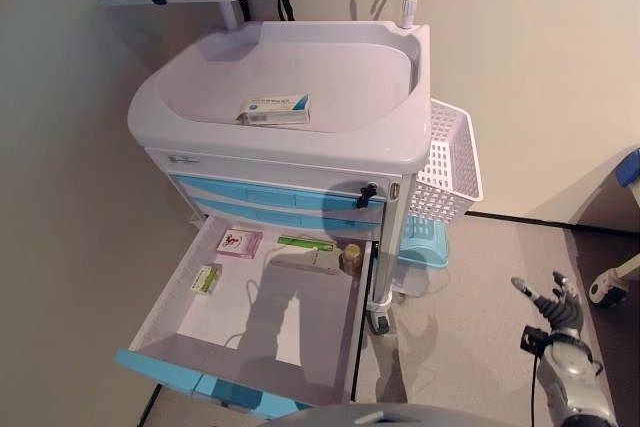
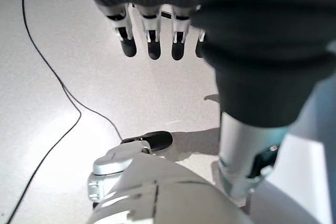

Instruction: Open the drawer and pick up the medicine

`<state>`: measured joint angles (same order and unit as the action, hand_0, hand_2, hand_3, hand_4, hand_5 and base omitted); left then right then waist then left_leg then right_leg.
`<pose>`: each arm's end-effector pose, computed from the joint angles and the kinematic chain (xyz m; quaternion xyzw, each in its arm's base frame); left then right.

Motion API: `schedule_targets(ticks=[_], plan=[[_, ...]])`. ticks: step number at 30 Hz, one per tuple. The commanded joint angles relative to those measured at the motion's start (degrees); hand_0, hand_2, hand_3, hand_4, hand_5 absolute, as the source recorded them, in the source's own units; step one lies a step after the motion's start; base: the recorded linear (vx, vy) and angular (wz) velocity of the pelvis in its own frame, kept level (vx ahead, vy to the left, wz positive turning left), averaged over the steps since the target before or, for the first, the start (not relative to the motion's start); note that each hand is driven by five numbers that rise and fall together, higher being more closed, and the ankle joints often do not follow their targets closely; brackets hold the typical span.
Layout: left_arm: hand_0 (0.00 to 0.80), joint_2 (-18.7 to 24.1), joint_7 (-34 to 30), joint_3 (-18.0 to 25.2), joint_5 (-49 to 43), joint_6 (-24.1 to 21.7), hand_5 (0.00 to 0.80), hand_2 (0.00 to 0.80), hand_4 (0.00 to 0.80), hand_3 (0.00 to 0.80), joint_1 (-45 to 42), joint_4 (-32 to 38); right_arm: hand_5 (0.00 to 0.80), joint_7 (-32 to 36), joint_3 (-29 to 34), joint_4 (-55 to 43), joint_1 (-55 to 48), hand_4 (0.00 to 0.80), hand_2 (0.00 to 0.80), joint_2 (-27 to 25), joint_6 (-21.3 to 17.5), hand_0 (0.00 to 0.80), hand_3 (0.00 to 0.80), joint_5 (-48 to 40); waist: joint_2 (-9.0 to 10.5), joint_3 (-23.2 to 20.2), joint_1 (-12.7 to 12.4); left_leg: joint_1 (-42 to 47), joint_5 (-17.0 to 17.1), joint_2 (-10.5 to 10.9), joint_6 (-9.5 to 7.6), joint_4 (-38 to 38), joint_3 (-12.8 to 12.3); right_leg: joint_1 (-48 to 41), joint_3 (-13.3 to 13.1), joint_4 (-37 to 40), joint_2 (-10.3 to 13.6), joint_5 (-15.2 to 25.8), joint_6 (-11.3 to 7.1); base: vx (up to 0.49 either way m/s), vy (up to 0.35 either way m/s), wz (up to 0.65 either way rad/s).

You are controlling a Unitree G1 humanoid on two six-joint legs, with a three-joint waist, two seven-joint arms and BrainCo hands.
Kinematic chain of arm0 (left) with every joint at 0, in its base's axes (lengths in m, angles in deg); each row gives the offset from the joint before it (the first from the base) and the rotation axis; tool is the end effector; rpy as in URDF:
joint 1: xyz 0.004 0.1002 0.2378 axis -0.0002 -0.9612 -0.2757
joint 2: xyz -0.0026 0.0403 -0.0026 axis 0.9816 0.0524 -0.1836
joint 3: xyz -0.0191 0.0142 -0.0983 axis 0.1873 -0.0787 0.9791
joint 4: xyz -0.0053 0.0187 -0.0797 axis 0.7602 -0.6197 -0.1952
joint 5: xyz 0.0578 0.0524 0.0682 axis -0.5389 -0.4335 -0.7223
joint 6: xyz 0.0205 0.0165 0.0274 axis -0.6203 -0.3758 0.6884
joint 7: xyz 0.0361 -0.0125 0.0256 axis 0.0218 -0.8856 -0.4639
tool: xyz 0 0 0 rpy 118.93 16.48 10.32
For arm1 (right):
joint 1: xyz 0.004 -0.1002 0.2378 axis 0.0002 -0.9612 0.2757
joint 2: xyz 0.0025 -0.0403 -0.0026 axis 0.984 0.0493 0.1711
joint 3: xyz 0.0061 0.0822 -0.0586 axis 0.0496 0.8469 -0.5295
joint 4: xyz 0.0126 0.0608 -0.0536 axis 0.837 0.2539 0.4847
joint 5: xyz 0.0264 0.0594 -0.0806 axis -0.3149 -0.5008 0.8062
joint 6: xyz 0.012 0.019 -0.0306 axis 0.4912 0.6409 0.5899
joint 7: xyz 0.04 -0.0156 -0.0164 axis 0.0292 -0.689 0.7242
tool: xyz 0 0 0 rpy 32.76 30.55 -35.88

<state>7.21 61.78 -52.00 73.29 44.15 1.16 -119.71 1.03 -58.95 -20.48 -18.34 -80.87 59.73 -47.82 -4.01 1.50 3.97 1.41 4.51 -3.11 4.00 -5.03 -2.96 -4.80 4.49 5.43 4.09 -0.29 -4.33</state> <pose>0.0134 0.2209 -0.1228 0.0803 0.6224 0.1010 0.7720 0.1135 -0.2937 -0.0501 -0.0838 0.2923 -0.3125 0.8999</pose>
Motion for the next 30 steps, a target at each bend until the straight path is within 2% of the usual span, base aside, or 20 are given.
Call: schedule_targets(ticks=[1, 2, 6, 7, 9, 10, 12, 13, 16, 18, 20, 21, 23, 24, 27, 28, 30], plan=[[0.0, 2.36, -1.77, -0.53, -2.28, -0.33, 0.0, 0.0, 0.0, 0.0, 2.46, -2.94, 0.0, 3.95, -2.88, 2.17, 3.42, 0.0, 0.0, -0.86, 0.82, 0.0, 0.0, 4.52, 2.06, 1.47, -0.06, 1.18, -5.54, 4.01, -2.79, 1.96, 1.21, 2.6, 1.62, -4.45, 0.39, -1.33, -1.83, 0.0, 0.0, 0.0], [0.0, 2.82, -2.9, -1.26, -2.17, -0.53, 0.0, 0.0, 0.0, 0.0, 2.17, -2.66, 0.0, 6.31, -5.41, 7.54, 3.51, 0.0, 0.0, -0.78, 2.04, 0.0, 0.0, 6.04, 1.9, 1.86, 0.04, 1.0, -5.59, 3.98, -2.71, 2.34, 1.49, 2.72, 1.83, -4.92, 0.41, -1.64, -1.64, 0.0, 0.0, 0.0], [0.0, 3.98, -4.22, -2.32, -2.41, -0.61, 0.0, 0.0, 0.0, 0.0, 1.7, -1.44, 0.0, 8.96, -8.54, 14.23, 4.43, 0.0, 0.0, -0.65, 3.65, 0.0, 0.0, 7.59, 1.69, 2.84, -0.08, 0.25, -5.88, 3.83, -2.62, 3.83, 1.97, 3.35, 2.33, -6.33, 0.42, -2.39, -1.25, -0.038, -0.023, 0.06], [0.0, 4.73, -4.89, -3.37, -2.76, -0.92, 0.0, 0.0, 0.0, 0.0, 1.85, -0.29, 0.0, 10.75, -10.73, 20.14, 5.52, 0.0, 0.0, -0.08, 4.15, 0.0, 0.0, 8.76, 1.49, 3.97, -0.36, -0.77, -6.22, 3.86, -2.52, 5.66, 2.37, 4.12, 2.57, -7.97, 0.45, -3.09, -0.96, -0.137, -0.037, 0.1], [0.0, 5.25, -5.07, -4.11, -2.71, -1.22, 0.0, 0.0, 0.0, 0.0, 2.13, 0.99, 0.0, 11.08, -11.38, 22.19, 7.12, 0.0, 0.0, -0.21, 4.39, 0.0, 0.0, 8.78, 1.29, 5.47, -0.35, -2.54, -6.65, 4.11, -2.41, 8.08, 2.56, 5.42, 2.66, -9.49, 0.63, -3.53, -0.78, -0.223, -0.028, 0.13], [0.0, 6.14, -5.65, -5.05, -0.98, -1.56, 0.0, 0.0, 0.0, 0.0, 3.16, 3.56, 0.0, 11.52, -12.49, 25.4, 9.73, 0.0, 0.0, -0.41, 4.78, 0.0, 0.0, 8.91, 0.55, 8.66, -0.45, -6.39, -6.96, 4.6, -2.14, 12.17, 2.91, 9.19, 2.58, -13.09, 0.93, -4.17, -0.2, -0.307, -0.016, 0.16], [0.0, 6.47, -5.84, -5.18, -0.35, -1.63, 0.0, 0.0, 0.0, 0.0, 3.57, 4.32, 0.0, 11.59, -12.84, 26.51, 10.75, 0.0, 0.0, -0.54, 4.88, 0.0, 0.0, 9.23, 0.22, 9.62, -0.5, -8.29, -7.13, 4.65, -2.06, 13.75, 2.97, 11.53, 2.59, -15.36, 1.08, -4.47, 0.05, -0.268, -0.023, 0.1], [0.0, 7.6, -6.49, -6.62, -0.15, -2.01, 0.0, 0.0, 0.0, 0.0, 3.74, 7.0, 0.0, 11.58, -13.51, 28.78, 12.02, 0.0, 0.0, -1.13, 5.29, 0.0, 0.0, 10.73, -0.49, 11.27, -0.75, -11.57, -7.19, 4.78, -2.09, 16.39, 3.14, 15.17, 2.69, -19.12, 1.32, -5.1, 0.51, -0.204, -0.032, 0.07], [0.0, 9.36, -7.12, -8.54, -0.91, -2.18, 0.0, 0.0, 0.0, 0.0, 3.52, 10.44, 0.0, 11.56, -13.72, 29.83, 13.08, 0.0, 0.0, -2.13, 5.76, 0.0, 0.0, 11.98, -1.01, 11.89, -0.92, -14.94, -7.42, 4.66, -2.18, 18.98, 3.41, 18.47, 2.93, -22.35, 1.74, -5.97, 0.69, -0.139, -0.031, 0.09], [0.0, 12.87, -8.76, -11.31, -1.47, -2.72, 0.0, 0.0, 0.0, 0.0, 1.98, 18.28, 0.0, 11.53, -14.46, 30.73, 13.78, 0.0, 0.0, -3.71, 6.04, 0.0, 0.0, 14.3, -1.6, 13.04, -0.82, -18.25, -8.29, 4.6, -2.33, 22.27, 3.25, 21.66, 2.66, -25.65, 2.13, -6.63, 0.83, -0.153, -0.033, 0.1], [0.0, 13.72, -9.27, -11.79, -1.16, -2.71, 0.0, 0.0, 0.0, 0.0, 1.64, 20.21, 0.0, 11.56, -14.57, 30.96, 14.03, 0.0, 0.0, -4.06, 6.03, 0.0, 0.0, 14.55, -1.65, 13.12, -0.87, -19.03, -8.49, 4.58, -2.41, 23.04, 3.12, 22.28, 2.51, -26.27, 2.1, -6.77, 0.85, -0.062, -0.007, 0.1], [0.0, 16.36, -10.69, -13.53, -1.62, -2.67, 0.0, 0.0, 0.0, 0.0, 1.58, 23.01, 0.0, 11.53, -15.19, 30.28, 15.13, 0.0, 0.0, -5.22, 6.07, 0.0, 0.0, 15.02, -1.76, 13.67, -0.66, -20.38, -9.11, 4.31, -2.66, 24.75, 2.71, 23.87, 1.89, -27.85, 1.95, -7.19, 0.94, -0.034, 0.004, 0.06], [0.0, 16.37, -10.7, -13.52, -1.62, -2.66, 0.0, 0.0, 0.0, 0.0, 1.58, 23.02, 0.0, 11.53, -15.18, 30.27, 15.13, 0.0, 0.0, -5.21, 6.07, 0.0, 0.0, 15.02, -1.76, 13.64, -0.69, -20.43, -9.14, 4.3, -2.66, 24.79, 2.69, 23.94, 1.87, -27.89, 1.95, -7.21, 0.94, -0.023, 0.003, -0.1], [0.0, 19.88, -12.14, -15.87, -3.89, -2.47, 0.0, 0.0, 0.0, 0.0, 2.98, 26.13, 0.0, 11.57, -15.71, 29.15, 15.79, 0.0, 0.0, -6.05, 5.85, 0.0, 0.0, 14.81, -1.73, 14.36, -0.12, -21.52, -9.92, 4.09, -2.88, 26.42, 2.19, 25.15, 1.19, -29.22, 1.8, -7.86, 0.99, -0.013, 0.001, -0.15], [0.0, 21.06, -12.63, -16.76, -4.32, -2.43, 0.0, 0.0, 0.0, 0.0, 3.72, 27.2, 0.0, 11.6, -15.88, 28.8, 15.88, 0.0, 0.0, -6.21, 5.67, 0.0, 0.0, 14.76, -1.7, 14.63, 0.09, -21.97, -10.17, 4.11, -2.96, 27.04, 2.07, 25.45, 0.9, -29.59, 1.84, -8.07, 0.97, 0.0, 0.009, -0.09], [0.0, 23.7, -13.54, -18.61, -4.84, -2.15, 0.0, 0.0, 0.0, 0.0, 6.79, 28.46, 0.0, 11.89, -17.09, 28.47, 16.58, 0.0, 0.0, -6.3, 5.66, 0.0, 0.0, 14.72, -1.68, 15.32, 0.58, -22.8, -10.76, 4.18, -3.12, 28.24, 2.06, 26.27, 0.67, -30.84, 1.93, -8.72, 1.08, 0.006, 0.009, -0.06], [0.0, 24.97, -13.89, -19.72, -4.59, -2.01, 0.0, 0.0, 0.0, 0.0, 9.31, 29.07, 0.0, 12.15, -17.97, 28.64, 17.24, 0.0, 0.0, -6.25, 5.8, 0.0, 0.0, 14.99, -1.57, 15.8, 0.88, -23.47, -11.11, 4.38, -3.24, 29.05, 1.99, 26.84, 0.48, -31.49, 2.08, -8.82, 1.13, 0.003, 0.01, -0.06]])
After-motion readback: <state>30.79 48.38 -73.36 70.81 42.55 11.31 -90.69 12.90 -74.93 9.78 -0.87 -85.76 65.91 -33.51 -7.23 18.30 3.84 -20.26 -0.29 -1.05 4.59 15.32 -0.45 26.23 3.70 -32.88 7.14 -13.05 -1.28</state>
